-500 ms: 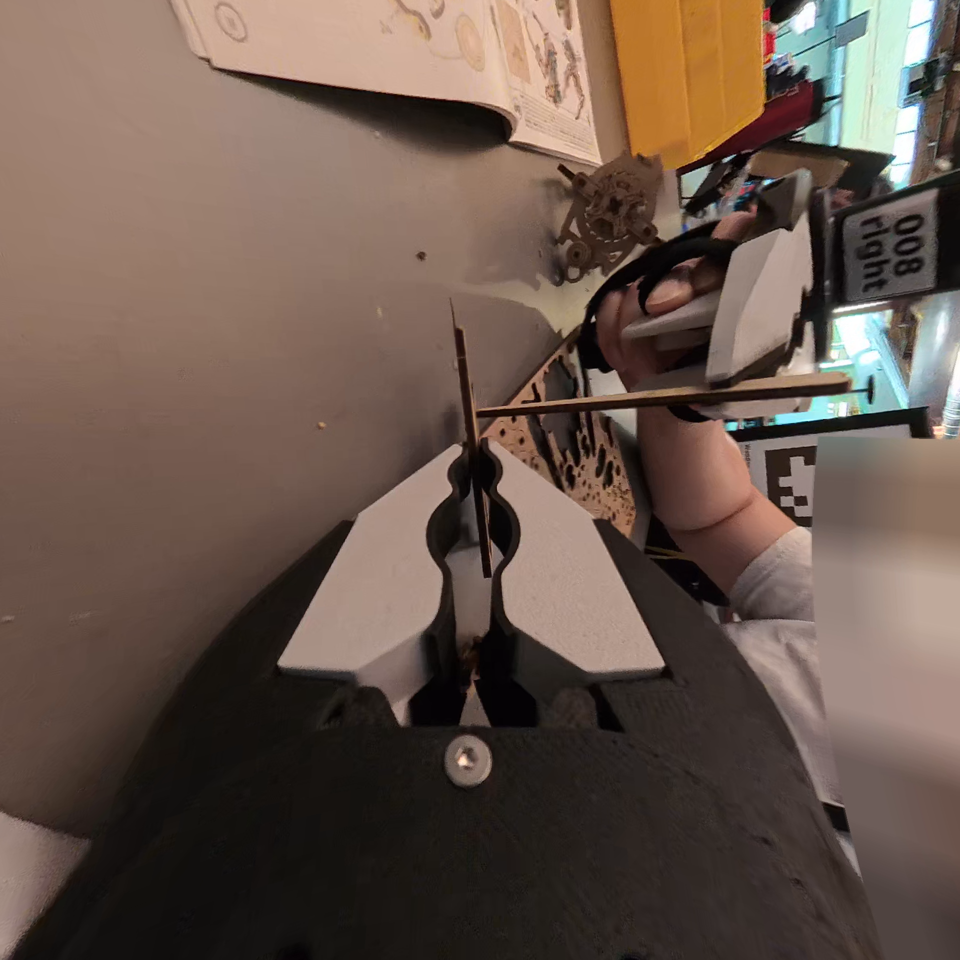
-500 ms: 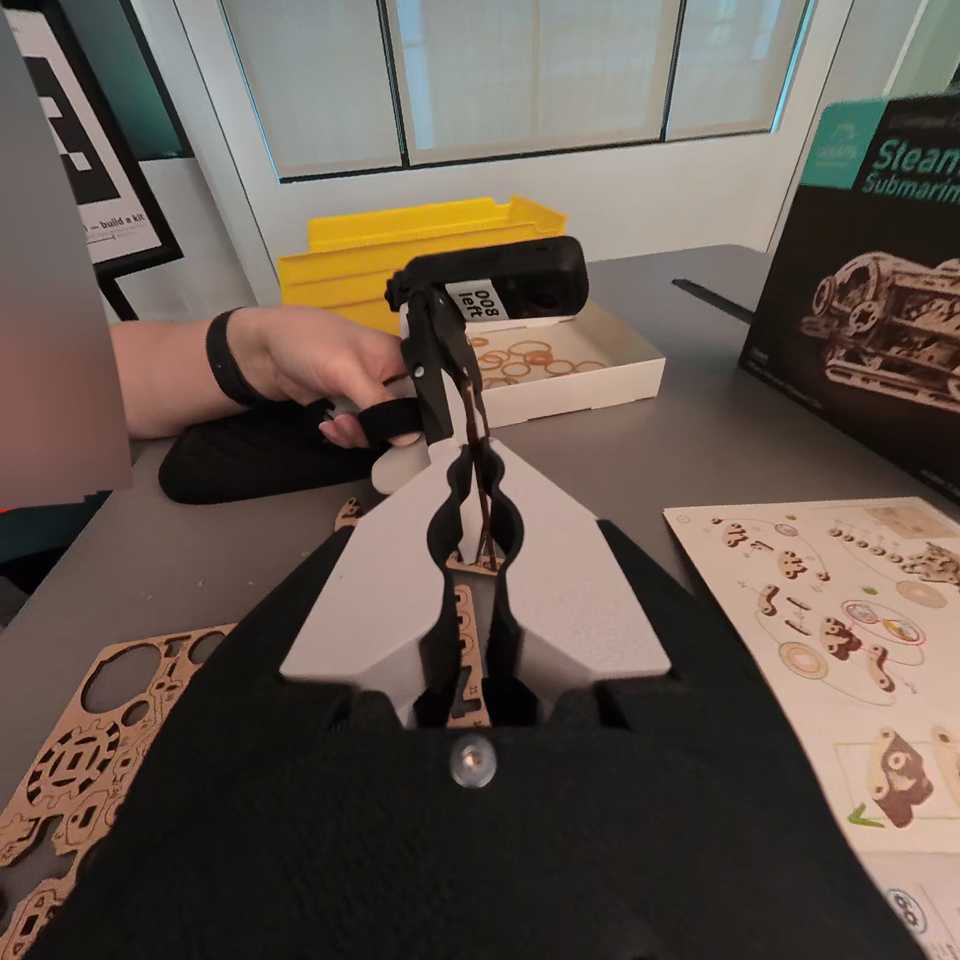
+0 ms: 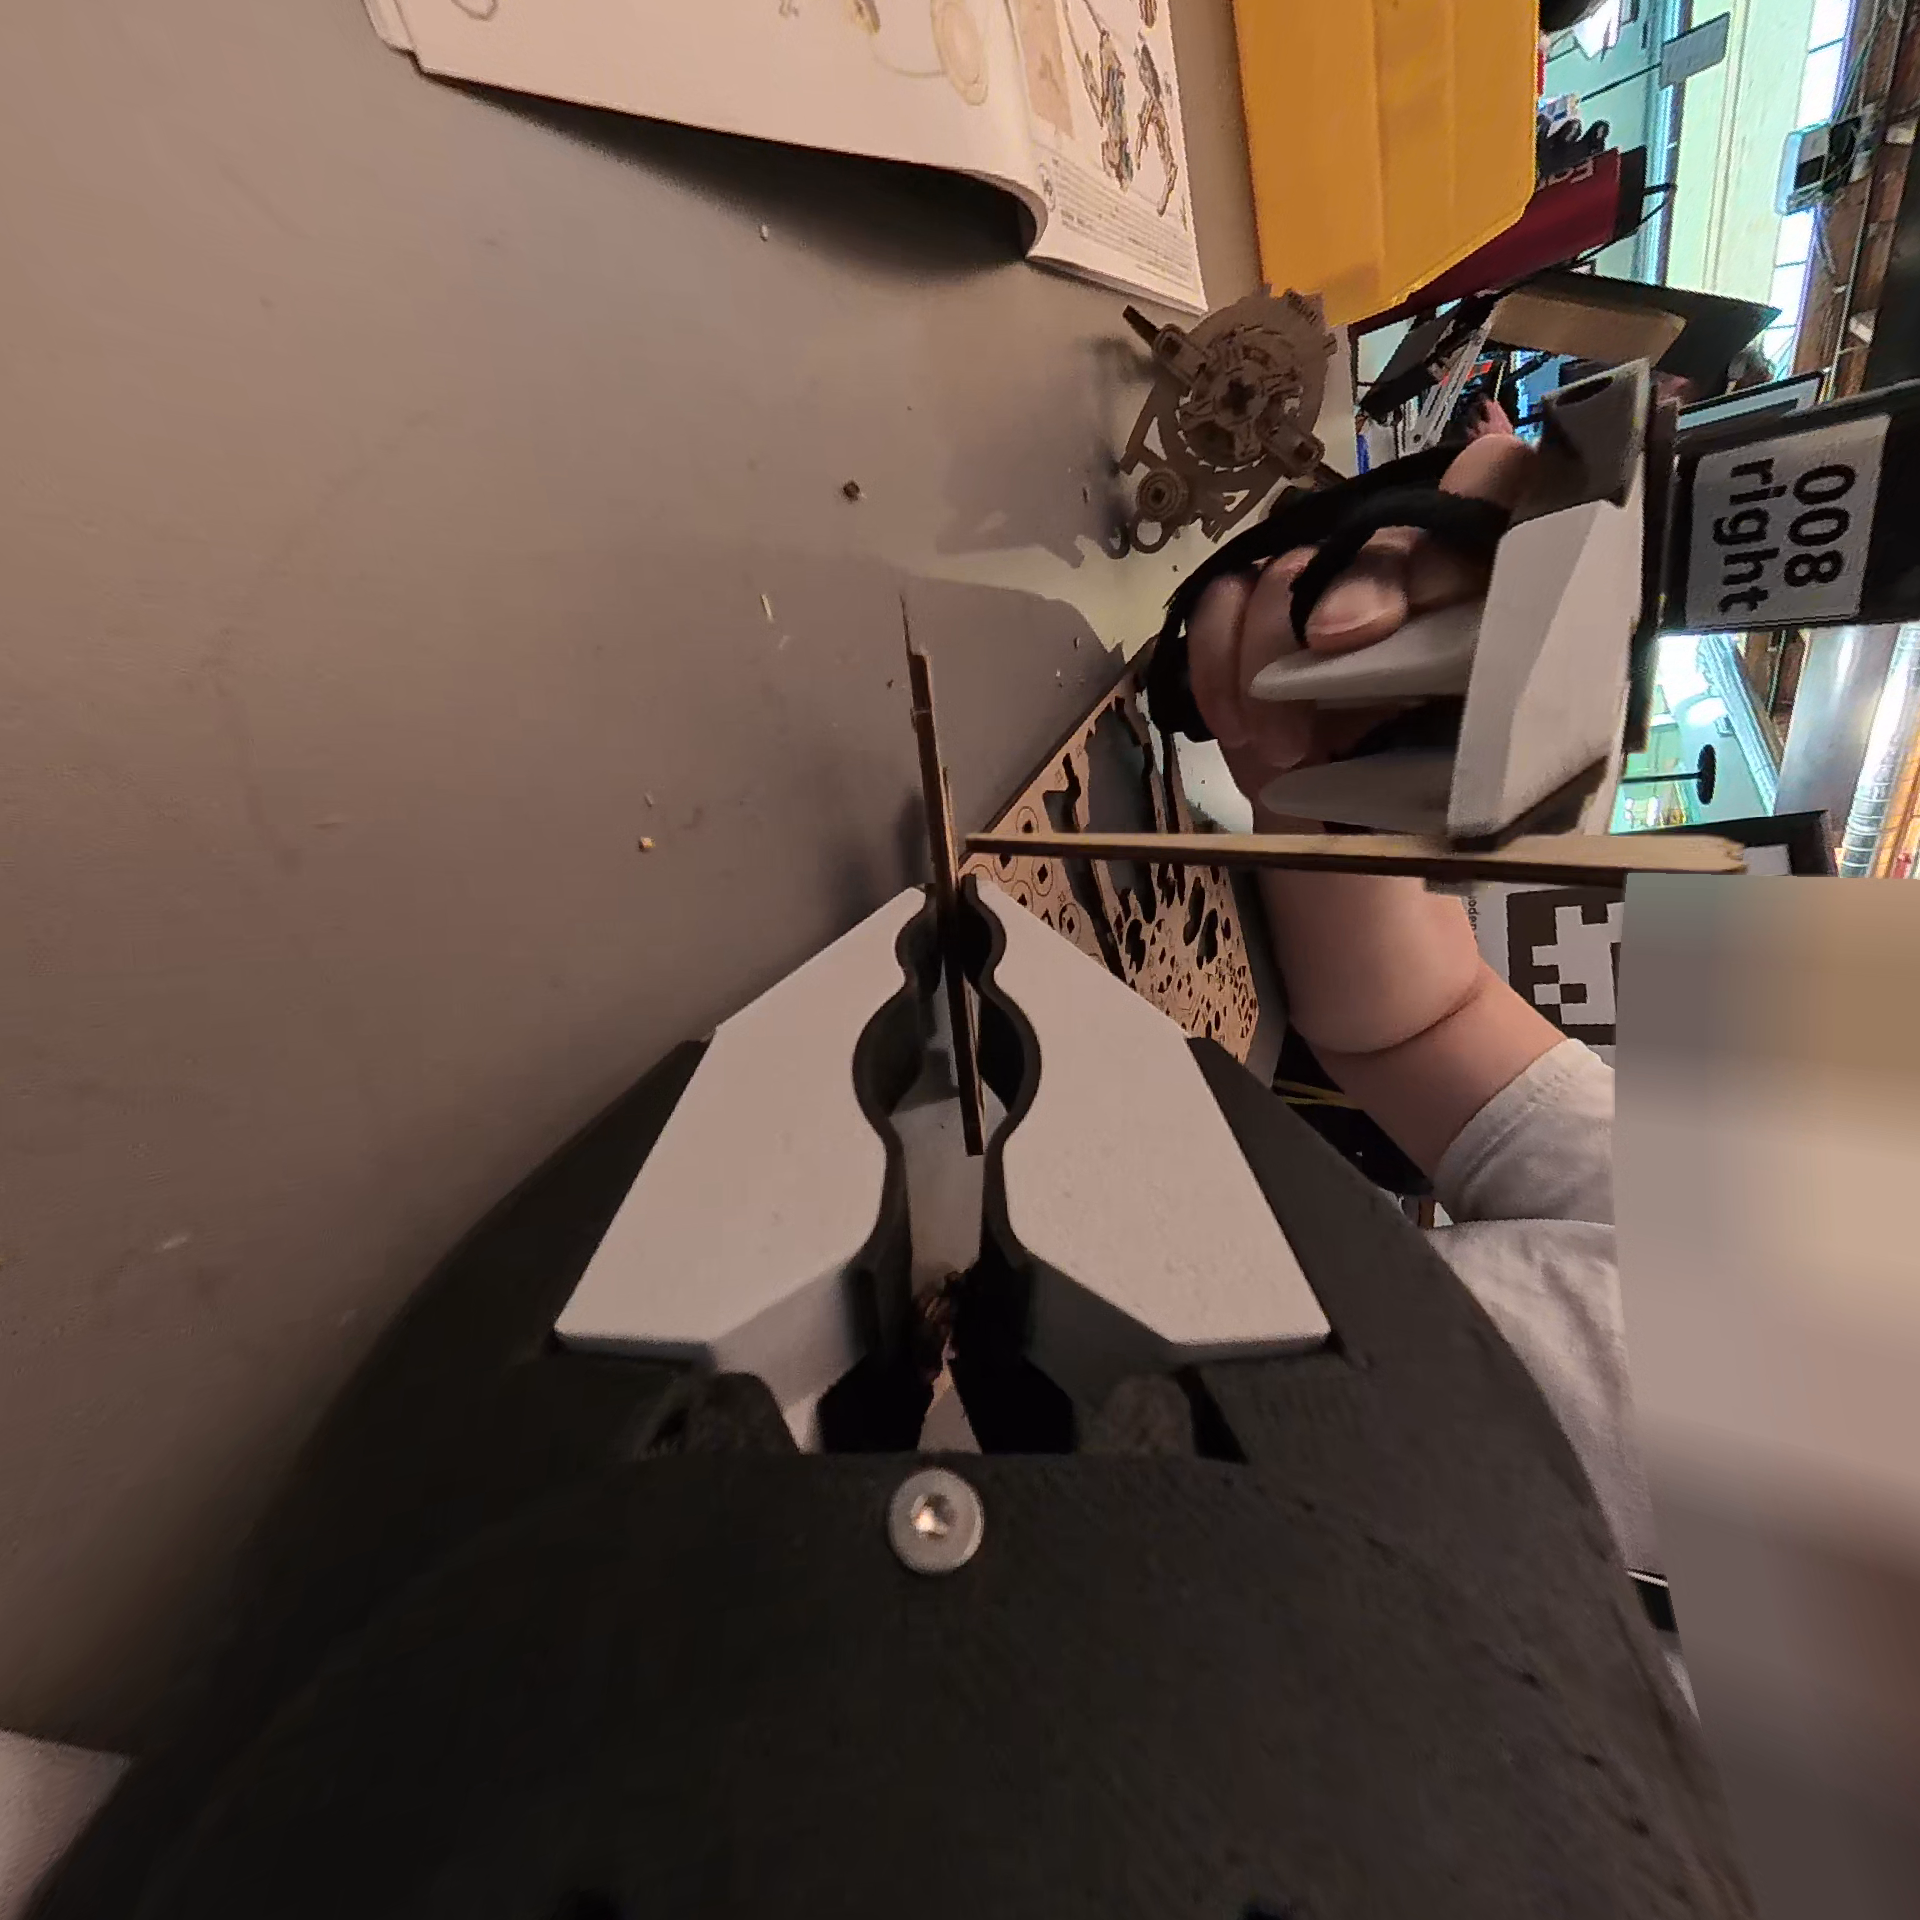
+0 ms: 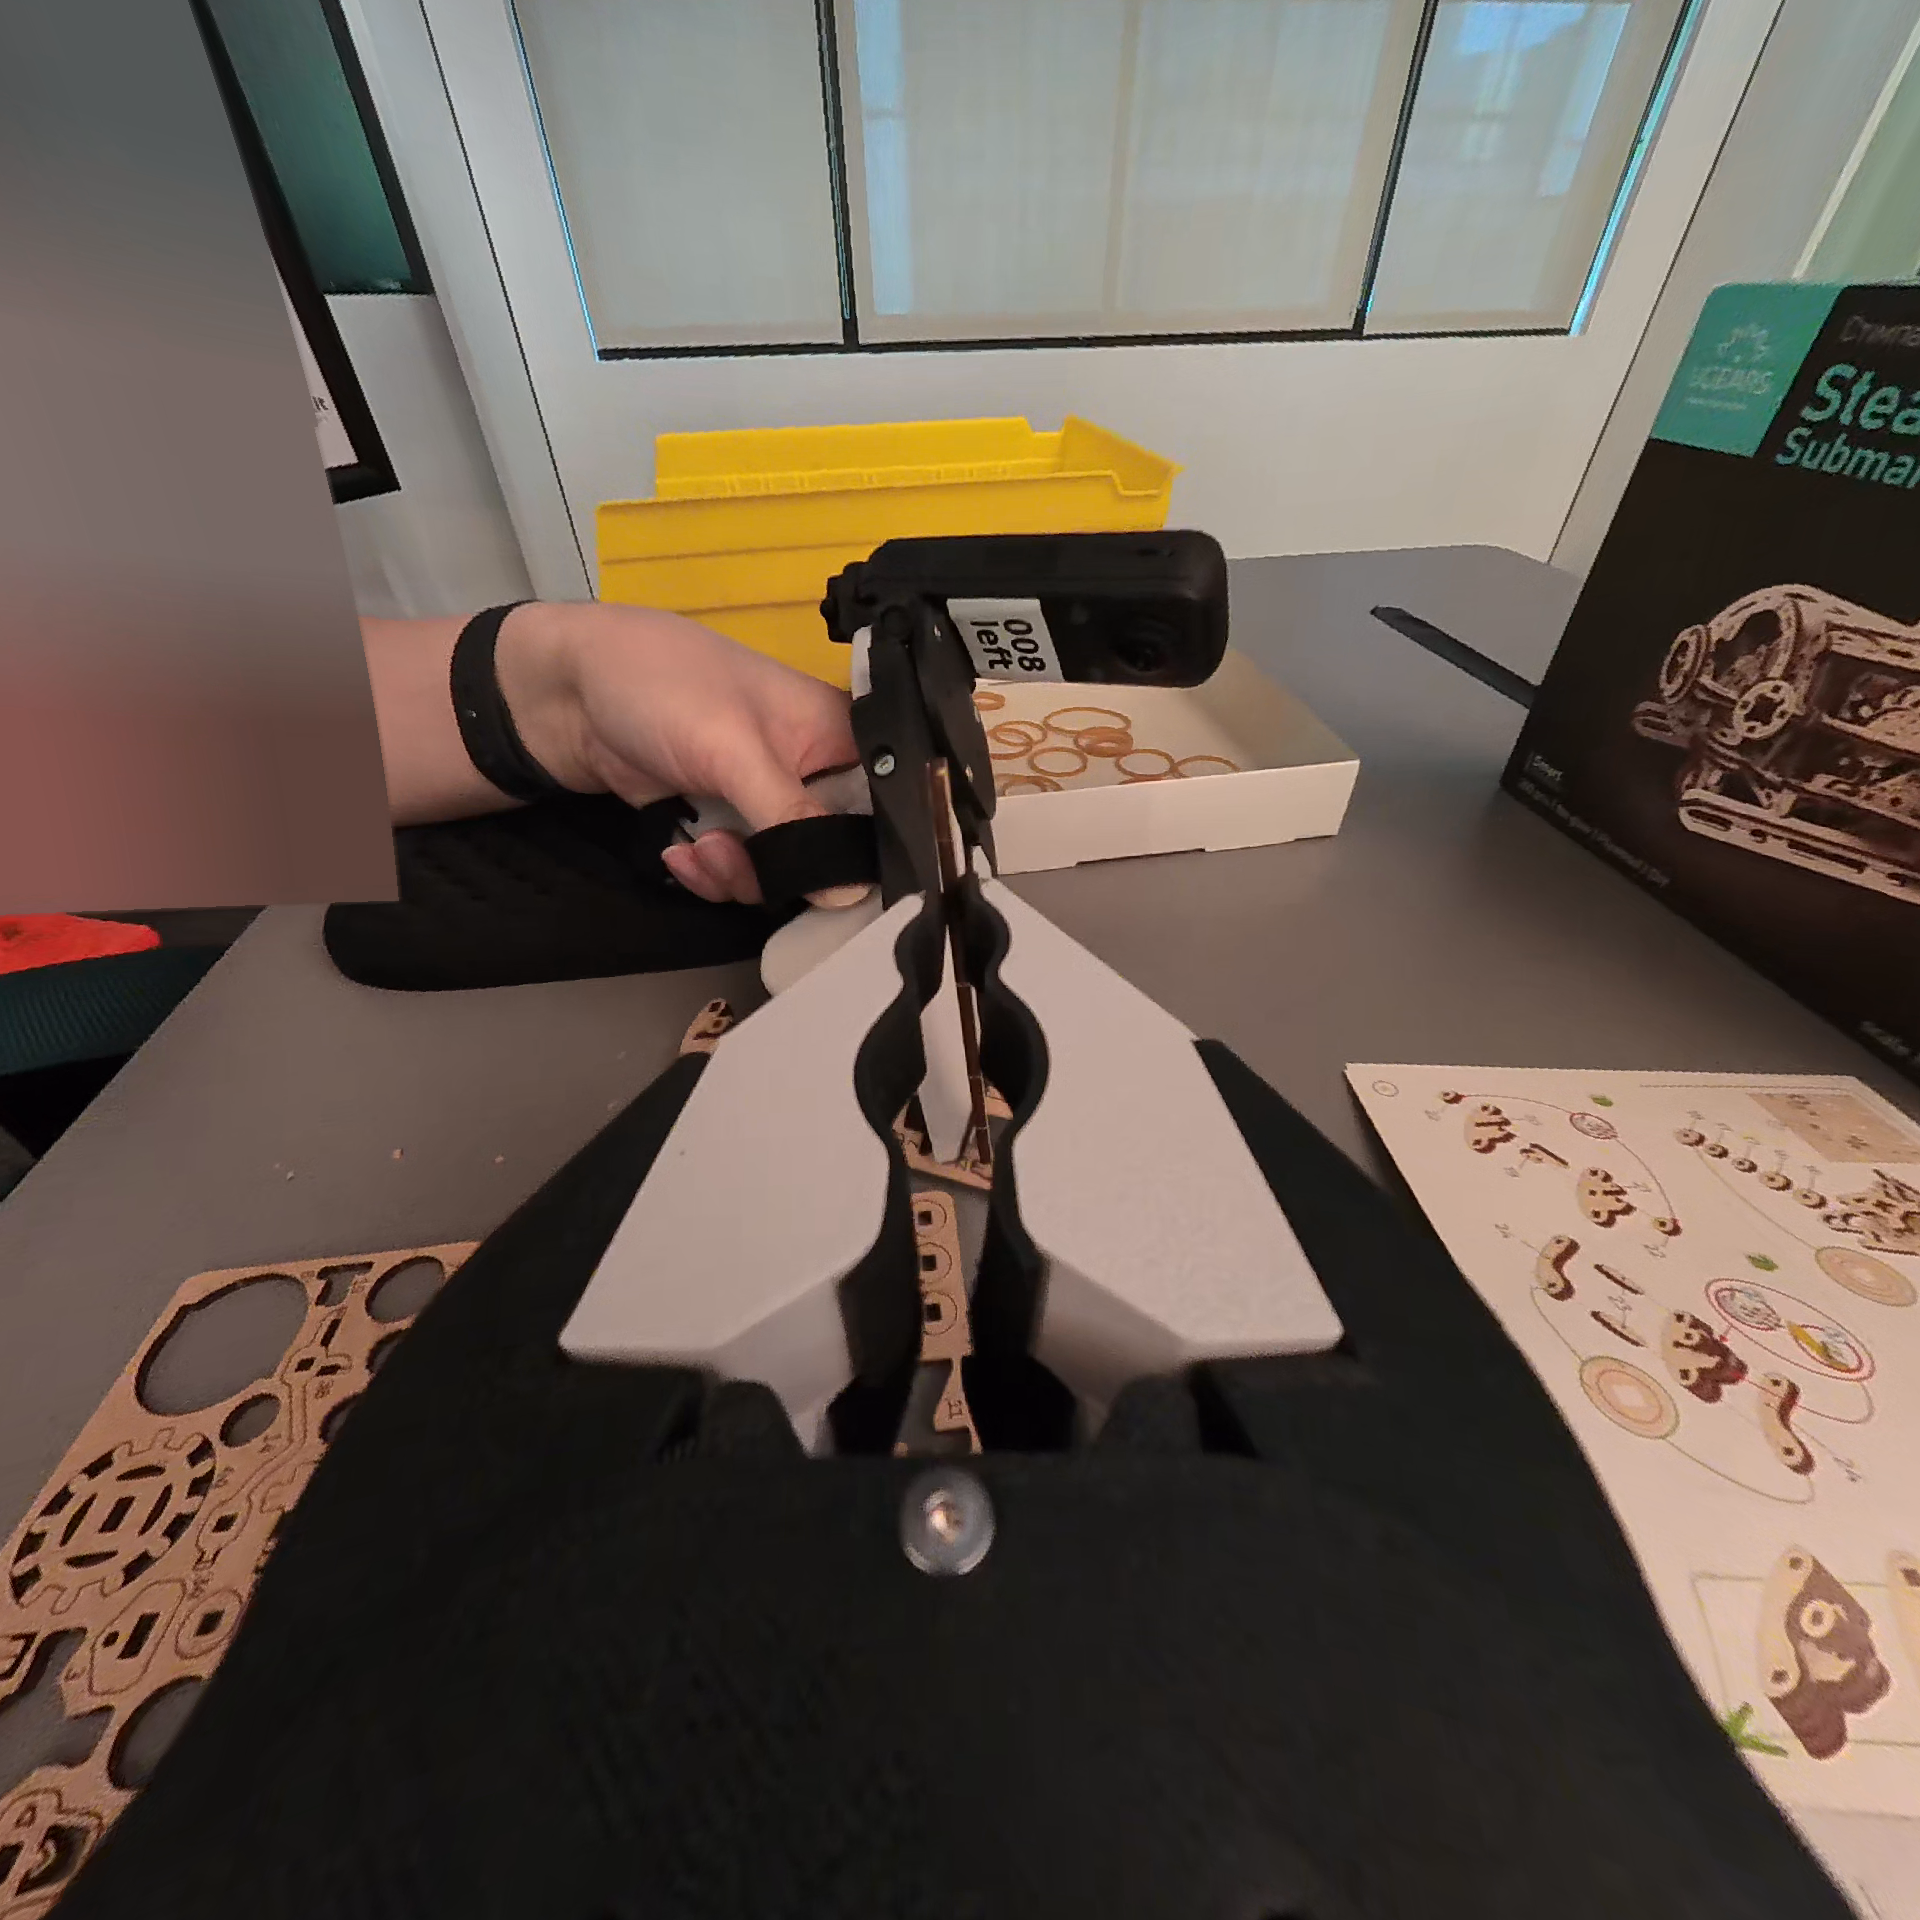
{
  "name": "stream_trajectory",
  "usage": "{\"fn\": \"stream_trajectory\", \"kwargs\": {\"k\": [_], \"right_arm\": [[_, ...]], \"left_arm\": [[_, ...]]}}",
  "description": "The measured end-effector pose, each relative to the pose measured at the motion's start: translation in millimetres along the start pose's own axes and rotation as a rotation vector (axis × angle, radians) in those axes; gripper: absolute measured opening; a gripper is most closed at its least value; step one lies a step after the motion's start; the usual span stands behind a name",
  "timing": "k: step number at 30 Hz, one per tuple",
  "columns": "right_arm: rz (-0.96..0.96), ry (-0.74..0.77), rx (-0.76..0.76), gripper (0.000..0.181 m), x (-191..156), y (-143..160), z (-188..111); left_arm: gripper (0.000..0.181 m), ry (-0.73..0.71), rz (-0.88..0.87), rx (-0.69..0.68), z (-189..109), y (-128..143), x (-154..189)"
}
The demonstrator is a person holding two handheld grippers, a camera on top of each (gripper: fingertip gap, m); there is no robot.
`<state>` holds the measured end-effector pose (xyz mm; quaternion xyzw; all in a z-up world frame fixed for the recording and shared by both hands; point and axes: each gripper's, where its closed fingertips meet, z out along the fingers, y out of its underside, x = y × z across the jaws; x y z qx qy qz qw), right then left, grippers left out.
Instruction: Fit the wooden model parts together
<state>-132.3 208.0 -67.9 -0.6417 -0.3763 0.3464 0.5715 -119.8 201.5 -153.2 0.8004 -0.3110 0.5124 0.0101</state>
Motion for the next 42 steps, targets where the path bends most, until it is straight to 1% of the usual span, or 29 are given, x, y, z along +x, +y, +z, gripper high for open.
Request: {"fn": "stream_trajectory", "kwargs": {"k": [3, 12, 22, 29, 32, 33, 34, 36, 38, 40, 42], "right_arm": [[0.000, -0.002, -0.018, 0.002, 1, 5, 1], [-0.003, -0.026, -0.012, 0.002, 0, 5, -2], [-0.107, -0.050, -0.046, 0.001, -11, 9, -4], [-0.127, -0.057, -0.053, 0.001, -12, 10, -8], [-0.145, -0.068, -0.063, 0.001, -16, 12, -7], [-0.160, -0.064, -0.106, 0.003, -16, 19, -6], [-0.169, -0.078, -0.094, 0.002, -20, 19, -4], [-0.181, -0.078, -0.109, 0.002, -23, 20, -2], [-0.178, -0.060, -0.083, 0.002, -20, 15, -3], [-0.111, -0.059, -0.051, 0.001, -16, 11, -6], [-0.074, -0.051, 0.003, 0.001, -13, 4, -10]], "left_arm": [[0.000, 0.000, -0.001, -0.003, 0, 0, 0], [0.000, 0.006, -0.006, -0.007, 0, 1, 0], [0.000, 0.029, -0.026, -0.014, 0, 2, 1], [0.000, 0.054, -0.049, -0.021, 0, 3, 2], [0.000, 0.056, -0.049, -0.020, 1, 3, 2], [0.001, 0.084, -0.045, -0.017, 0, 2, 6], [0.001, 0.095, -0.063, -0.013, 0, 2, 7], [0.000, 0.083, -0.057, -0.004, 0, 0, 5], [0.000, 0.101, -0.053, -0.015, 0, 2, 8], [0.000, 0.110, -0.045, -0.011, 0, 1, 9], [0.000, 0.151, -0.048, -0.033, 0, 4, 15]]}}
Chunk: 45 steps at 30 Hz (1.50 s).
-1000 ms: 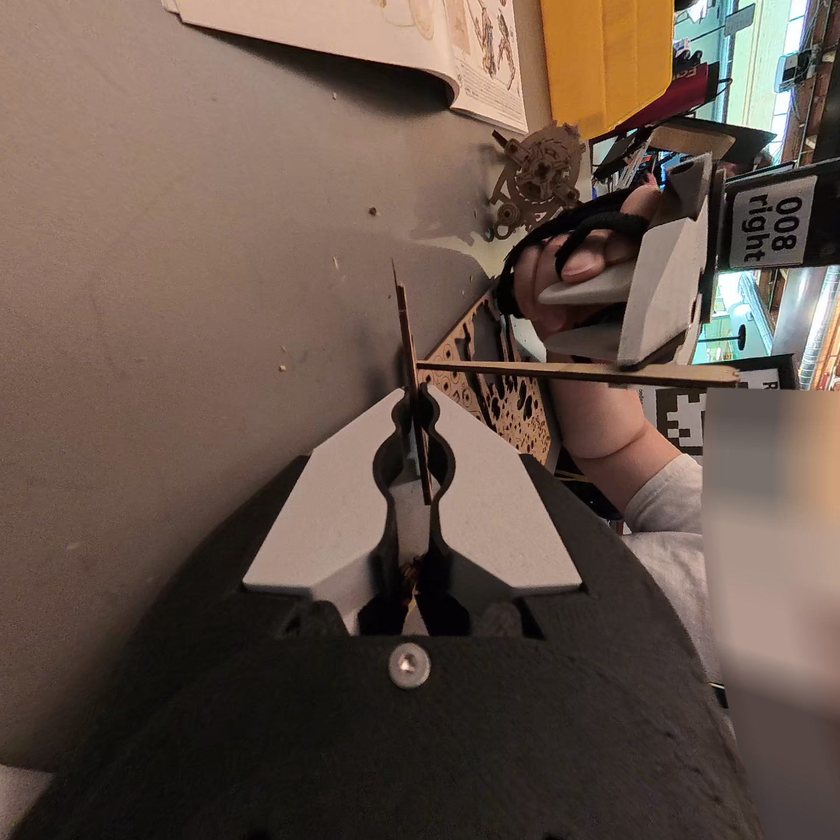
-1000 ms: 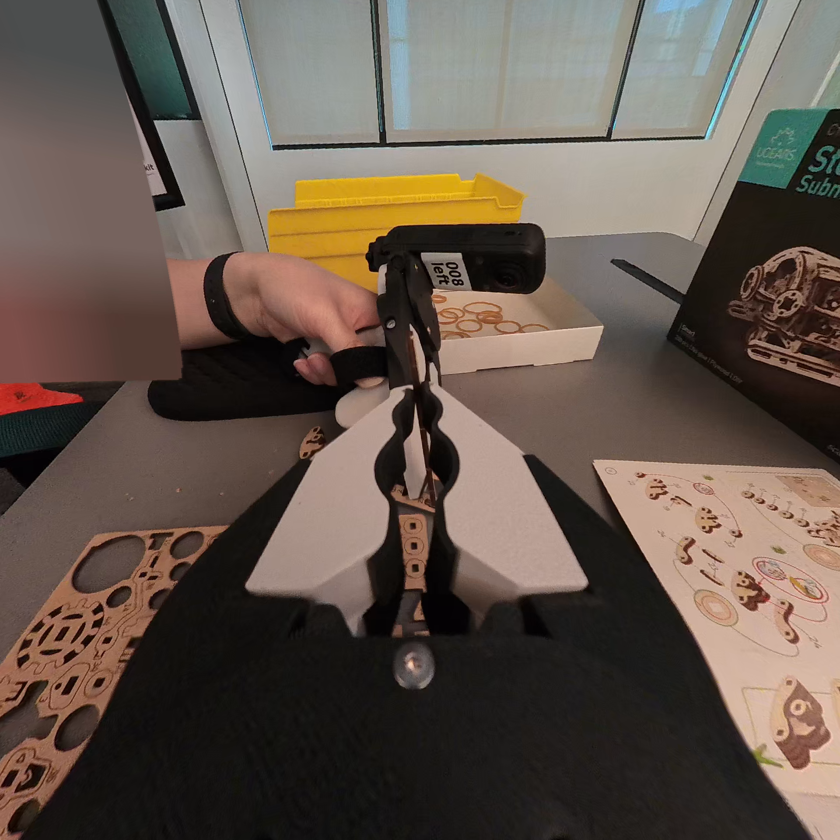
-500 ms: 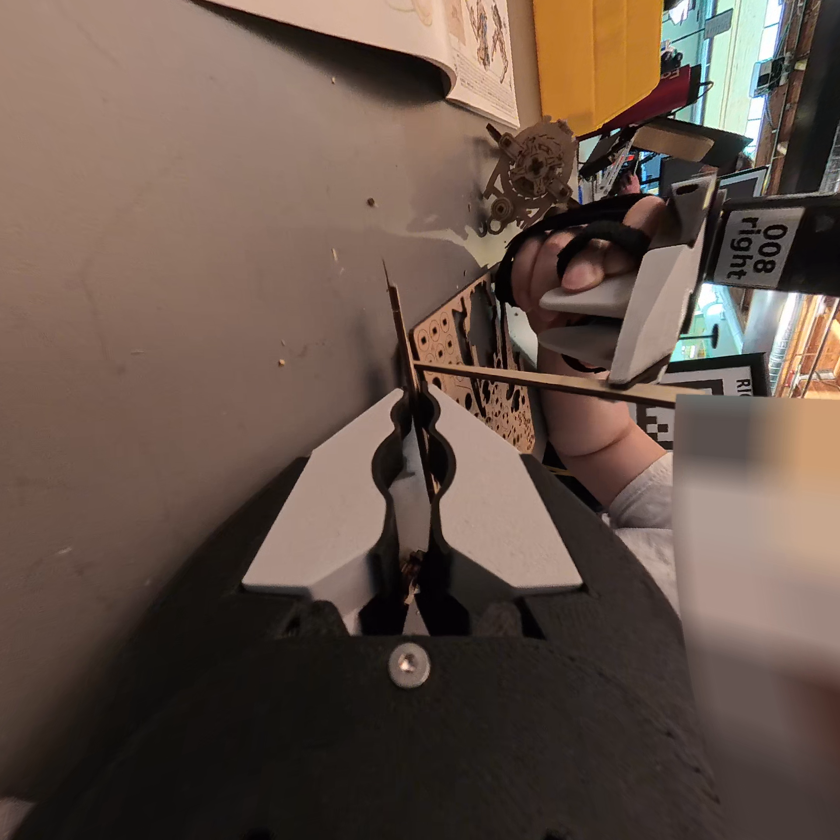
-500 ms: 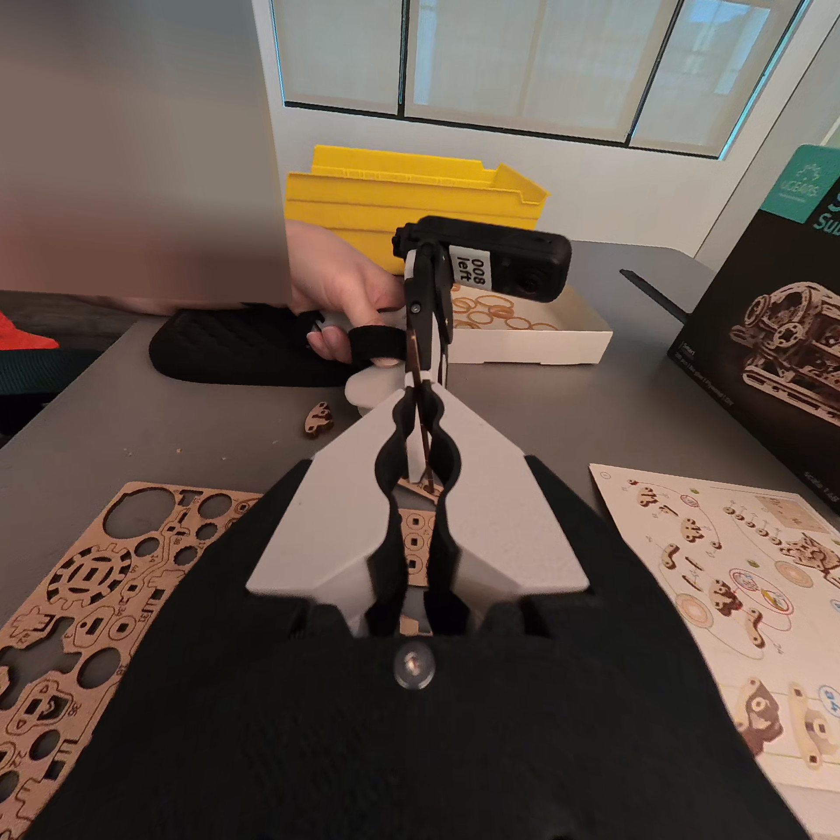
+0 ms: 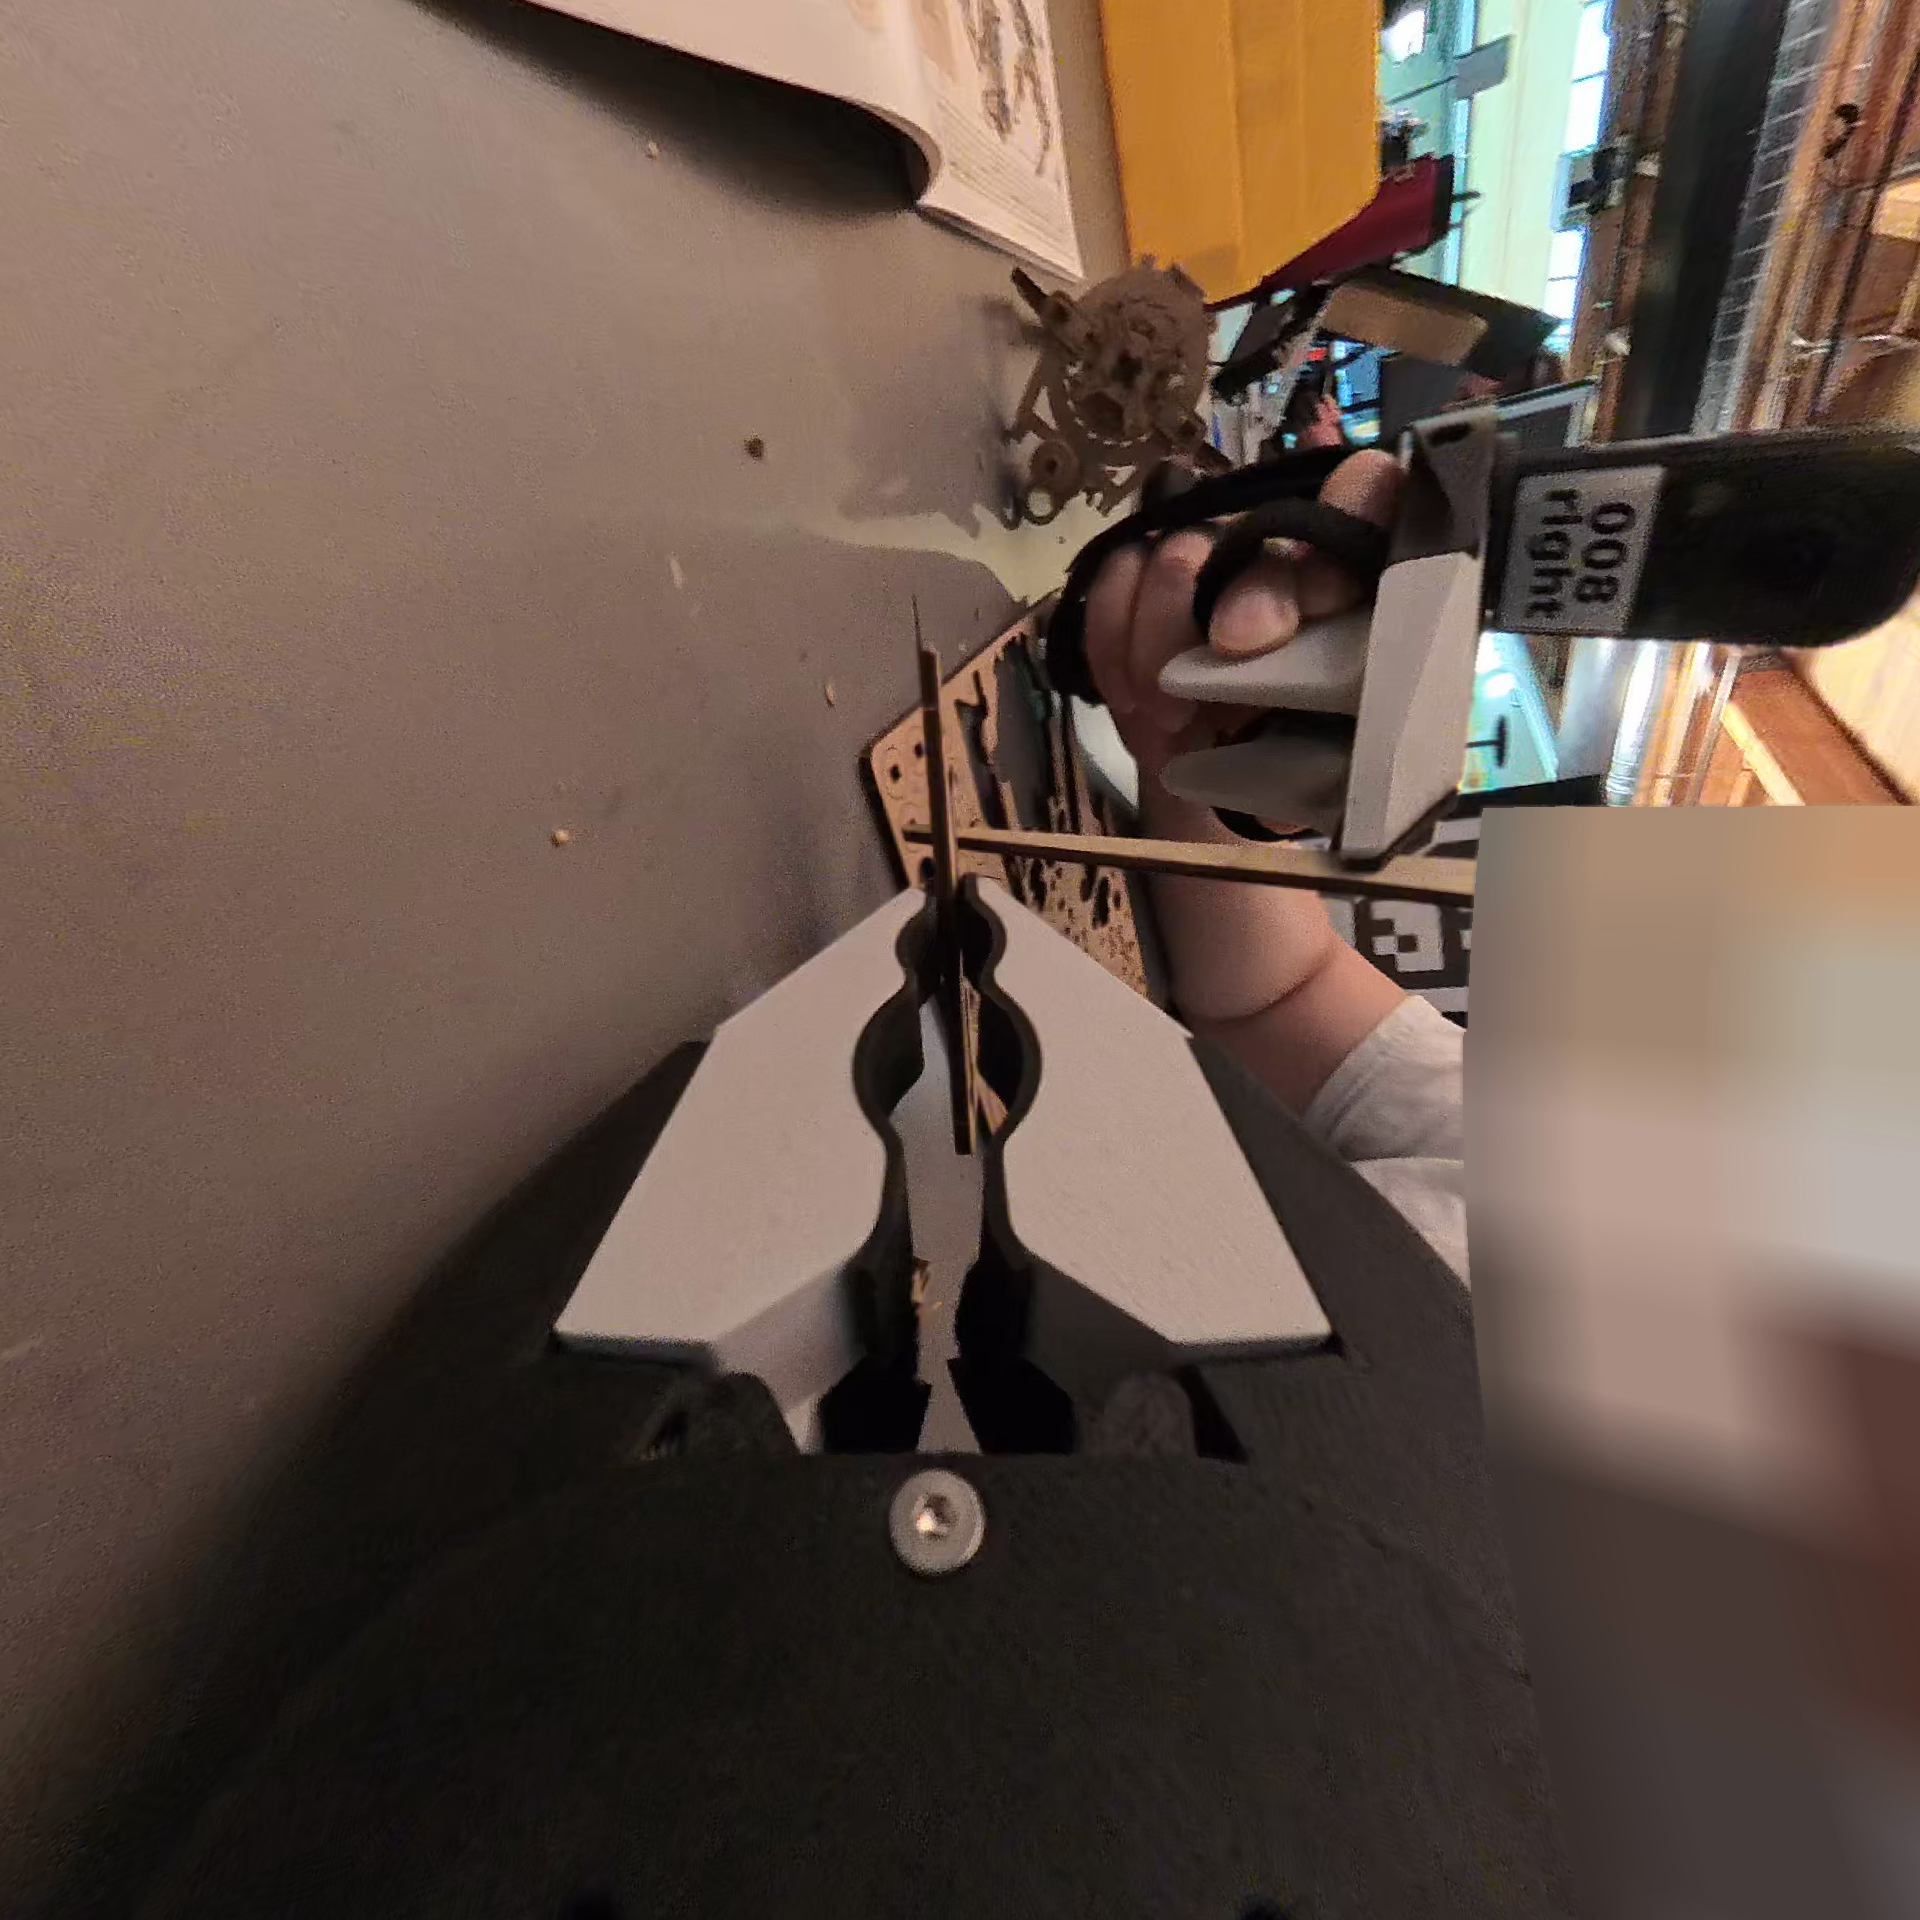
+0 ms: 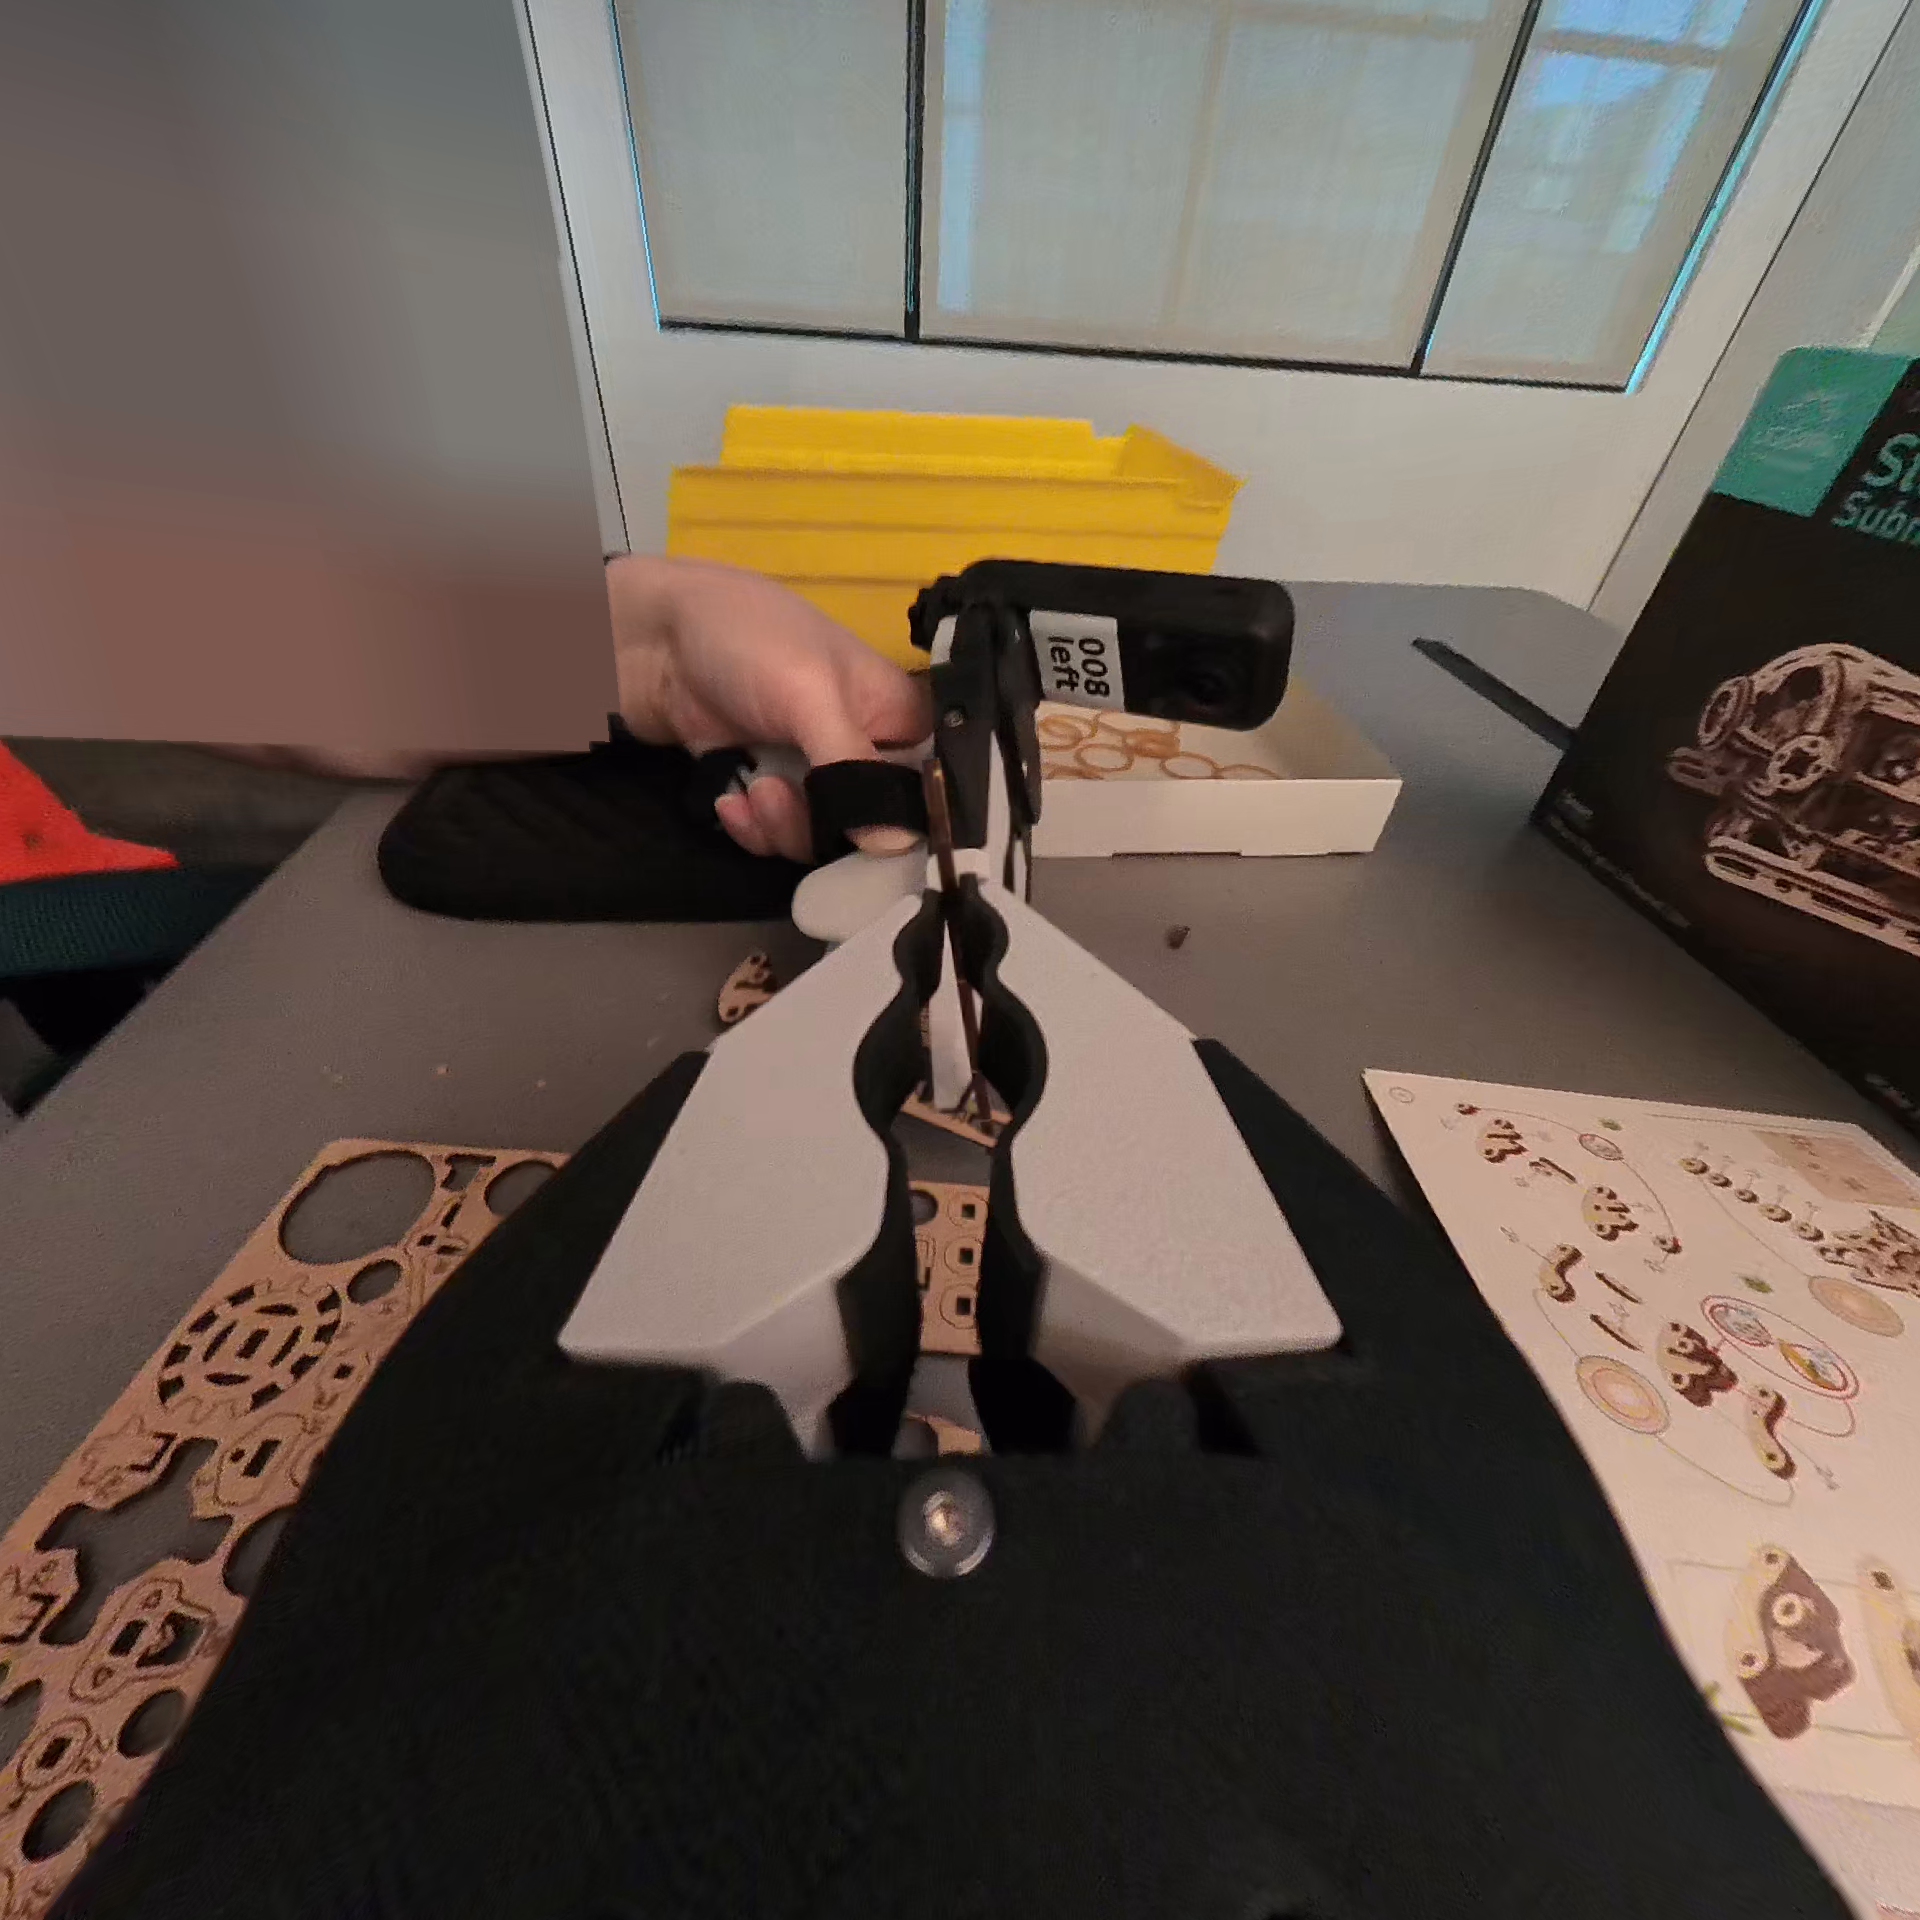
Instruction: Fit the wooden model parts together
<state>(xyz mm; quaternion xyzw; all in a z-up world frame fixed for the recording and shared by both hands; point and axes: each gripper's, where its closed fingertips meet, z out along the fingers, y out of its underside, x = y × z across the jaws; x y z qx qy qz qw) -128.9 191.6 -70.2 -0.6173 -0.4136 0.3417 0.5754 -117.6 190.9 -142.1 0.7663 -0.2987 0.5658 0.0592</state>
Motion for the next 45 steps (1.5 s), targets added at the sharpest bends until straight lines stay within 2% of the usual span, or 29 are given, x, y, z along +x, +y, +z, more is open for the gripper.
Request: {"fn": "stream_trajectory", "kwargs": {"k": [4, 10, 12, 15, 18, 21, 24, 26, 28, 29, 31, 33, 36, 38, 39, 40, 42, 43, 45], "right_arm": [[-0.019, 0.010, 0.014, 0.001, -3, -3, 1], [-0.205, 0.044, -0.023, 0.001, -11, -5, 3], [-0.020, 0.076, 0.026, 0.002, 5, -10, -3], [0.187, 0.154, 0.305, 0.001, 33, -49, -36], [0.217, 0.139, 0.353, 0.001, 34, -56, -53], [0.219, 0.134, 0.269, 0.001, 27, -47, -44], [0.246, 0.170, 0.214, 0.001, 29, -45, -37], [0.211, 0.185, 0.182, 0.001, 29, -50, -35], [0.140, 0.189, 0.105, 0.001, 25, -53, -25], [0.103, 0.188, 0.021, 0.001, 22, -47, -16], [0.051, 0.166, -0.240, 0.002, 17, -17, 5], [-0.049, 0.139, -0.449, 0.002, 14, 8, 25], [-0.151, 0.083, -0.733, 0.002, 10, 44, 49], [-0.139, 0.046, -0.827, 0.007, 6, 61, 63], [-0.090, 0.016, -0.859, 0.019, 1, 68, 68], [-0.041, -0.014, -0.866, 0.024, -3, 69, 71], [0.054, -0.043, -0.777, 0.028, -5, 58, 81], [0.098, -0.027, -0.704, 0.027, 1, 48, 87], [0.155, 0.135, -0.587, 0.014, 39, 34, 92]], "left_arm": [[0.000, 0.013, 0.018, -0.002, -1, 0, 3], [0.000, 0.022, 0.031, -0.009, -1, 1, 6], [0.000, 0.049, 0.017, 0.008, -3, -2, 9], [0.000, -0.007, 0.057, 0.047, -6, -8, 4], [0.000, -0.034, 0.093, 0.021, -2, -4, 4], [0.000, -0.026, 0.103, 0.020, -4, -3, 10], [0.000, -0.030, 0.197, 0.076, -19, -10, 36], [0.000, -0.082, 0.305, 0.182, -44, -25, 55], [0.000, -0.110, 0.442, 0.359, -78, -47, 78], [0.000, -0.122, 0.511, 0.459, -96, -57, 89], [0.000, -0.180, 0.610, 0.656, -132, -75, 100], [0.000, -0.230, 0.650, 0.784, -157, -85, 99], [0.000, -0.263, 0.611, 0.810, -166, -92, 79], [0.000, -0.244, 0.570, 0.802, -163, -94, 69], [0.000, -0.235, 0.557, 0.797, -161, -94, 67], [0.000, -0.232, 0.552, 0.794, -161, -95, 65], [0.000, -0.252, 0.556, 0.794, -163, -95, 62], [0.000, -0.263, 0.561, 0.803, -165, -96, 62], [0.000, -0.282, 0.568, 0.841, -174, -97, 62]]}}
